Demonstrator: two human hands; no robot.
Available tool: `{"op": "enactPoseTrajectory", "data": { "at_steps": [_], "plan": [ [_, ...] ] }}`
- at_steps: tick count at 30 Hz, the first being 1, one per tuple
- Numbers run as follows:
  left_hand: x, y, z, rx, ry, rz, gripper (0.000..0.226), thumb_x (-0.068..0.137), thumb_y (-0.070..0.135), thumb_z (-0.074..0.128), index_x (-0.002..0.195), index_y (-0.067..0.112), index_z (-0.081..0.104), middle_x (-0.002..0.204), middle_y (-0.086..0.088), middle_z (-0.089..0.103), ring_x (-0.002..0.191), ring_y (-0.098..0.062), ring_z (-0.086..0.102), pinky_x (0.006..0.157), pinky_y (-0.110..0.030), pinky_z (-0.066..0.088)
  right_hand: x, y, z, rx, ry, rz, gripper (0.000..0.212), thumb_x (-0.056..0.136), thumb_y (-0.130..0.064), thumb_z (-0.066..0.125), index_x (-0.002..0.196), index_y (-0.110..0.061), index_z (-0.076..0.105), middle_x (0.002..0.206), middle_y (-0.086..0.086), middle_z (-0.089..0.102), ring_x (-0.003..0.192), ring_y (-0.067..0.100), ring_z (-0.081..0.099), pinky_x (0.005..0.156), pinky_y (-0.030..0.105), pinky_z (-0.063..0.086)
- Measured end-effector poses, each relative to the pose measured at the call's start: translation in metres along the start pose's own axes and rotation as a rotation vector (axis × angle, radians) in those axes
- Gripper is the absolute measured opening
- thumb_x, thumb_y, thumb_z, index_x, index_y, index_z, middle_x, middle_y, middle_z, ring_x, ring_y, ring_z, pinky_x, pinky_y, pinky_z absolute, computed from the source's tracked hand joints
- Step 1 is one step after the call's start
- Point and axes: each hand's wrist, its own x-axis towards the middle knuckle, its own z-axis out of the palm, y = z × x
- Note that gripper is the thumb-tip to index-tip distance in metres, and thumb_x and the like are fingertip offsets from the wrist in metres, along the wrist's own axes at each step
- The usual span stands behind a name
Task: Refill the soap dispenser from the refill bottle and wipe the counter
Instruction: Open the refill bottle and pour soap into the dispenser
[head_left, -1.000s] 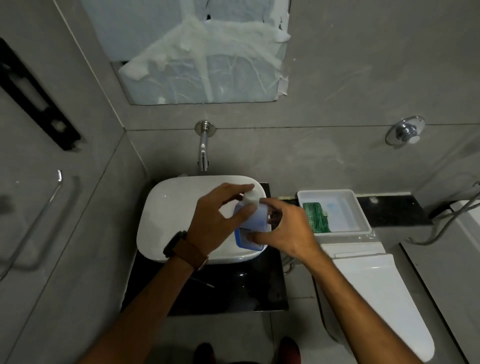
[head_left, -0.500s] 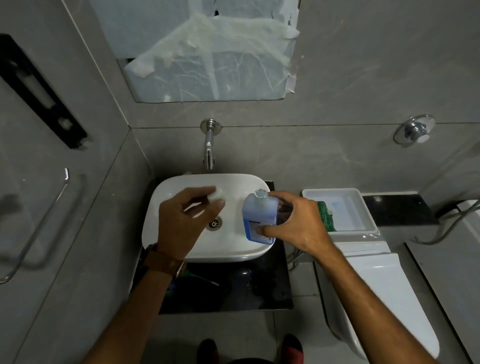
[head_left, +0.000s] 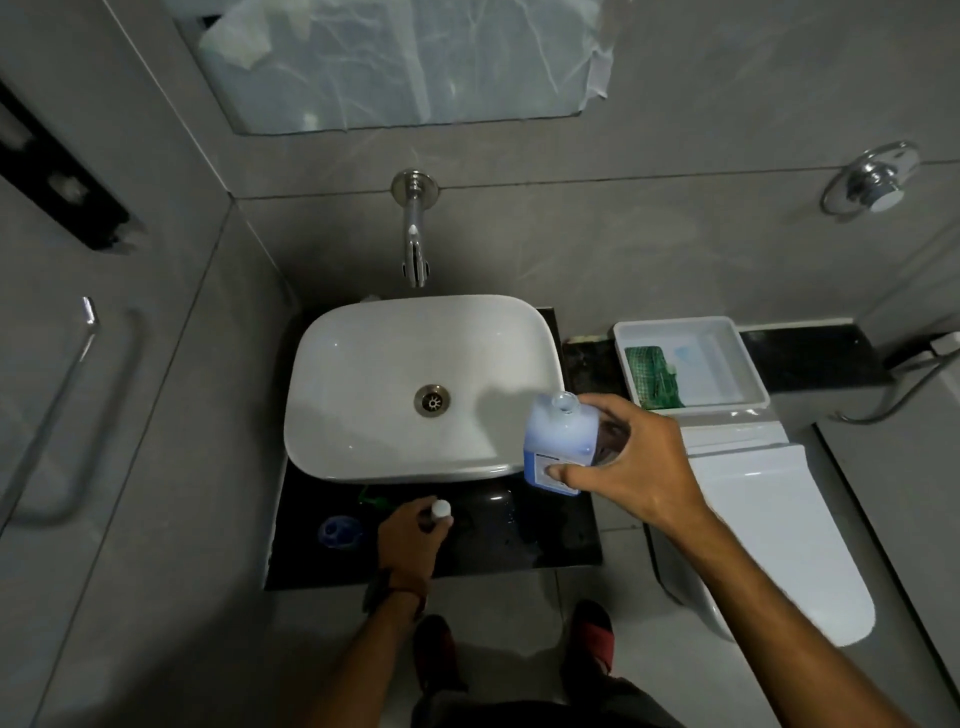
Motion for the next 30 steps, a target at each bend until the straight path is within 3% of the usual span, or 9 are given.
{"op": "enactPoseTrajectory", "data": {
  "at_steps": [5, 8, 17, 21, 24, 26, 28, 30],
  "plan": [
    [0.021, 0.000, 0.012, -0.068, 0.003, -0.101, 0.033, 0.081, 0.013, 0.080, 0.112, 0.005, 0.074, 0.113, -0.015, 0.073, 0.110, -0.030, 0.067, 0.096, -0.030, 0.049, -0.020, 0.015, 0.009, 0.017, 0.024, 0.035, 0.075, 0.053, -0.035, 0.099, 0.118, -0.050, 0.066, 0.105, -0.027, 0.073, 0.094, 0.002, 0.072, 0.082, 0.015, 0.058],
    [0.026, -0.002, 0.015, -0.052, 0.017, -0.108, 0.030, 0.080, 0.015, 0.081, 0.109, 0.007, 0.075, 0.110, -0.014, 0.074, 0.107, -0.030, 0.068, 0.091, -0.030, 0.049, -0.027, 0.018, 0.012, 0.018, 0.036, 0.021, 0.074, 0.052, -0.046, 0.094, 0.117, -0.060, 0.061, 0.109, -0.033, 0.070, 0.096, 0.000, 0.072, 0.082, 0.010, 0.055],
    [0.018, -0.004, 0.013, -0.106, 0.023, -0.061, 0.048, 0.073, 0.012, 0.087, 0.117, 0.005, 0.070, 0.119, -0.013, 0.068, 0.112, -0.028, 0.063, 0.100, -0.039, 0.048, -0.027, 0.029, 0.015, 0.032, 0.028, 0.015, 0.075, 0.052, -0.048, 0.093, 0.120, -0.056, 0.063, 0.113, -0.032, 0.070, 0.101, -0.001, 0.071, 0.082, 0.011, 0.056],
    [-0.018, -0.020, -0.002, -0.133, 0.041, 0.019, 0.033, 0.070, 0.016, 0.089, 0.098, 0.015, 0.072, 0.099, 0.002, 0.069, 0.092, -0.014, 0.066, 0.083, -0.028, 0.053, -0.023, 0.027, 0.014, 0.040, 0.024, -0.021, 0.081, 0.054, -0.035, 0.099, 0.117, -0.065, 0.058, 0.112, -0.036, 0.067, 0.102, -0.004, 0.068, 0.080, 0.006, 0.053],
    [-0.046, -0.051, -0.024, -0.159, 0.090, -0.070, 0.024, 0.071, 0.018, 0.089, 0.081, 0.026, 0.068, 0.081, 0.008, 0.070, 0.077, -0.006, 0.067, 0.070, -0.025, 0.056, -0.022, 0.027, 0.017, 0.050, 0.014, -0.032, 0.083, 0.054, -0.023, 0.101, 0.114, -0.064, 0.060, 0.109, -0.035, 0.069, 0.099, -0.004, 0.069, 0.080, 0.007, 0.054],
    [-0.050, -0.073, -0.041, -0.179, 0.150, -0.184, 0.027, 0.074, 0.011, 0.086, 0.078, 0.022, 0.062, 0.074, -0.001, 0.067, 0.071, -0.016, 0.065, 0.070, -0.037, 0.056, -0.019, 0.025, 0.021, 0.059, -0.003, -0.037, 0.082, 0.054, -0.022, 0.101, 0.112, -0.064, 0.061, 0.106, -0.036, 0.070, 0.096, -0.005, 0.070, 0.078, 0.006, 0.054],
    [-0.043, -0.089, -0.061, -0.195, 0.228, -0.264, 0.027, 0.076, 0.001, 0.083, 0.088, 0.010, 0.060, 0.079, -0.014, 0.064, 0.077, -0.033, 0.065, 0.074, -0.047, 0.056, -0.017, 0.022, 0.025, 0.060, -0.027, -0.041, 0.083, 0.054, -0.022, 0.101, 0.110, -0.066, 0.060, 0.105, -0.039, 0.069, 0.095, -0.008, 0.069, 0.076, 0.003, 0.051],
    [-0.031, -0.098, -0.081, -0.225, 0.273, -0.269, 0.042, 0.073, -0.004, 0.083, 0.106, 0.004, 0.058, 0.094, -0.015, 0.064, 0.090, -0.037, 0.066, 0.075, -0.038, 0.054, -0.015, 0.018, 0.032, 0.061, -0.056, -0.046, 0.083, 0.054, -0.020, 0.101, 0.110, -0.066, 0.060, 0.105, -0.041, 0.067, 0.096, -0.011, 0.067, 0.076, 0.000, 0.049]
  ]
}}
